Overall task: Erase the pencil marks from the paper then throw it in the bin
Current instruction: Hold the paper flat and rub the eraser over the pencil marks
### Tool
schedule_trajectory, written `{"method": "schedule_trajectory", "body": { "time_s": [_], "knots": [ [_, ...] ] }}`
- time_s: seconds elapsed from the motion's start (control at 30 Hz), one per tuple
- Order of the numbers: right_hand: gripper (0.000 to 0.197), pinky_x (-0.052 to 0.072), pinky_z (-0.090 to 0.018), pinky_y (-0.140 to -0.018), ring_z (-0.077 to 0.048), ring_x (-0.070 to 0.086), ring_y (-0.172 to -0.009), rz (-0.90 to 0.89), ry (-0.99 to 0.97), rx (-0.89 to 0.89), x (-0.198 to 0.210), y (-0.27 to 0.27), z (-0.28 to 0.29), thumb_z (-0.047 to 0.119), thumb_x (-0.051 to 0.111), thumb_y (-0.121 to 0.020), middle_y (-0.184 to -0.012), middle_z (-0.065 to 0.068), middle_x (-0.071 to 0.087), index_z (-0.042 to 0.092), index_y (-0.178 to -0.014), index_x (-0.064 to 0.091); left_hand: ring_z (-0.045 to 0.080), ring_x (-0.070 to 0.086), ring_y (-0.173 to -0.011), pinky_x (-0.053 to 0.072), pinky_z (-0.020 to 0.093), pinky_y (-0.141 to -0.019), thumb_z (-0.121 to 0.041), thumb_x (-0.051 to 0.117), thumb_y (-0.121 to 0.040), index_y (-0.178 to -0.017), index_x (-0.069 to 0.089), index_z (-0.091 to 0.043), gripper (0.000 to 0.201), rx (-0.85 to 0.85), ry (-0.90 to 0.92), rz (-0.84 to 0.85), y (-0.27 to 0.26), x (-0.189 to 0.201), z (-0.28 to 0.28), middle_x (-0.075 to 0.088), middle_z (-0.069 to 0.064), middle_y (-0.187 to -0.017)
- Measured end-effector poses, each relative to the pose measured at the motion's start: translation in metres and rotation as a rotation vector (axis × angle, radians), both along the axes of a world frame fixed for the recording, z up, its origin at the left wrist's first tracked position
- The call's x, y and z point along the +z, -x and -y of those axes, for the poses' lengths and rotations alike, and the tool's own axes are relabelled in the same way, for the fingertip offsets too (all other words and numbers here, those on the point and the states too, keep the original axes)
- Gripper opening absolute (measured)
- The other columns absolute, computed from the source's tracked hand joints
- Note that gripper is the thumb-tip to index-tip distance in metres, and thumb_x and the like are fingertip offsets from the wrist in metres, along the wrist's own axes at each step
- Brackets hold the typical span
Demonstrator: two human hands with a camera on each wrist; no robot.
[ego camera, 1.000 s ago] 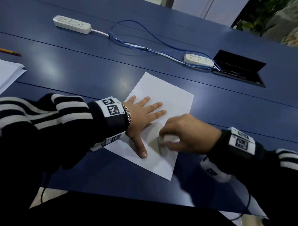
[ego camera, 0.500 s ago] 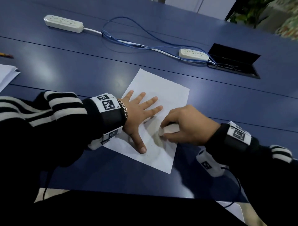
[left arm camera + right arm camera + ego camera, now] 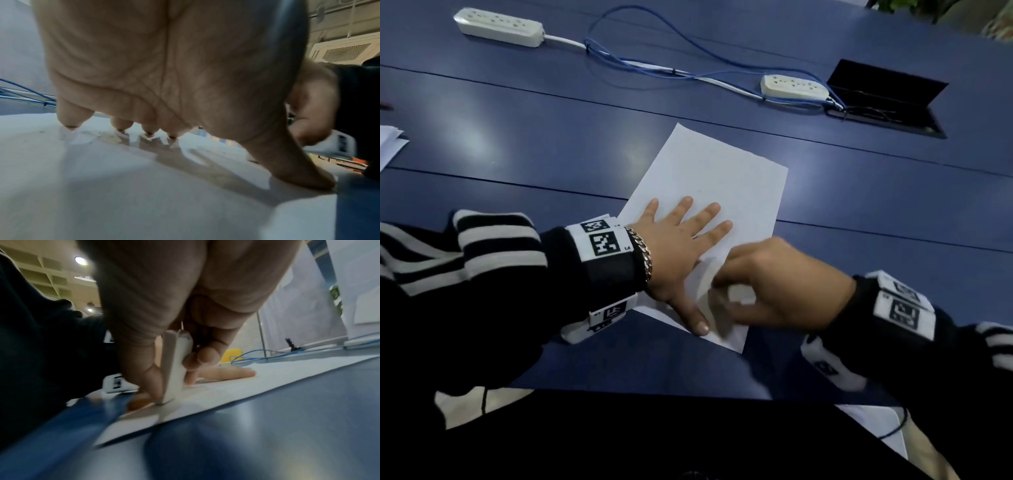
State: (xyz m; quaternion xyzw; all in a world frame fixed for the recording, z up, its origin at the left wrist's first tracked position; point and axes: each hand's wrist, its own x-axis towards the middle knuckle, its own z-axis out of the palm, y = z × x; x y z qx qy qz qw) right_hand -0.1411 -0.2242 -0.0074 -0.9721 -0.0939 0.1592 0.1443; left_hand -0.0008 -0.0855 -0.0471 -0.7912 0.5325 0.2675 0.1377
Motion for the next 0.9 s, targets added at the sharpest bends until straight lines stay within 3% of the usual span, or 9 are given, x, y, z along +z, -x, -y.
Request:
{"method": "schedule_trajectory", "body": {
  "time_s": [0.13, 0.3, 0.47, 0.63, 0.77, 0.83, 0.9],
  "knots": [
    [0.013, 0.054, -0.037, -0.068, -0.019, 0.063, -0.077, 0.174, 0.043, -0.107, -0.004, -0.01, 0.01, 0.033, 0.065, -0.082, -0.091, 0.008, 0.065, 0.023, -0.088, 0.07, 0.034, -0.034, -0.155, -0.005, 0.071, -0.124, -0.105, 0.063, -0.044, -0.155, -0.039, -0.037, 0.166, -0.01, -0.013, -0.016, -0.002, -0.001, 0.0, -0.047, -0.007, -0.163],
    [0.021, 0.054, -0.035, -0.072, -0.017, 0.061, -0.079, -0.041, 0.019, 0.026, -0.002, 0.021, -0.009, 0.039, 0.057, -0.086, -0.092, 0.006, 0.061, 0.028, -0.099, 0.069, 0.033, -0.035, -0.155, -0.006, 0.07, -0.125, -0.103, 0.065, -0.047, -0.156, -0.038, -0.036, 0.164, -0.003, -0.025, -0.006, -0.001, 0.001, 0.001, -0.046, -0.007, -0.164],
    [0.023, 0.054, -0.041, -0.072, -0.022, 0.061, -0.079, 0.145, 0.077, -0.15, -0.007, -0.005, 0.011, 0.042, 0.058, -0.084, -0.086, 0.003, 0.061, 0.023, -0.091, 0.069, 0.032, -0.036, -0.155, -0.008, 0.069, -0.124, -0.103, 0.065, -0.045, -0.155, -0.039, -0.037, 0.165, 0.0, -0.024, -0.021, -0.001, 0.001, 0.0, -0.047, -0.009, -0.163],
    [0.022, 0.054, -0.035, -0.07, -0.019, 0.061, -0.076, -0.007, 0.034, -0.047, -0.004, 0.024, -0.012, 0.041, 0.055, -0.087, -0.089, 0.005, 0.061, 0.025, -0.095, 0.068, 0.033, -0.036, -0.154, -0.008, 0.069, -0.125, -0.103, 0.065, -0.046, -0.156, -0.038, -0.036, 0.165, -0.002, -0.032, -0.01, -0.001, 0.001, 0.001, -0.048, -0.007, -0.163],
    [0.024, 0.053, -0.039, -0.073, -0.022, 0.06, -0.079, 0.127, 0.102, -0.216, -0.005, -0.004, 0.01, 0.046, 0.059, -0.085, -0.084, 0.003, 0.06, 0.024, -0.09, 0.068, 0.032, -0.034, -0.155, -0.008, 0.069, -0.125, -0.102, 0.066, -0.047, -0.156, -0.038, -0.036, 0.165, -0.006, -0.027, -0.015, -0.001, 0.002, 0.001, -0.046, -0.008, -0.164],
    [0.024, 0.053, -0.039, -0.072, -0.022, 0.06, -0.078, 0.141, 0.109, -0.184, -0.005, 0.003, 0.001, 0.043, 0.058, -0.086, -0.085, 0.002, 0.06, 0.022, -0.092, 0.068, 0.033, -0.034, -0.156, -0.007, 0.069, -0.125, -0.102, 0.066, -0.047, -0.156, -0.038, -0.036, 0.165, -0.007, -0.028, -0.008, 0.0, 0.003, 0.001, -0.046, -0.007, -0.164],
    [0.022, 0.054, -0.036, -0.072, -0.019, 0.061, -0.078, 0.028, 0.075, -0.113, -0.001, 0.021, -0.017, 0.042, 0.058, -0.087, -0.089, 0.005, 0.061, 0.025, -0.097, 0.07, 0.033, -0.034, -0.155, -0.007, 0.069, -0.125, -0.102, 0.066, -0.048, -0.156, -0.038, -0.036, 0.165, -0.007, -0.036, 0.002, 0.0, 0.004, 0.002, -0.046, -0.007, -0.164]
  ]
}}
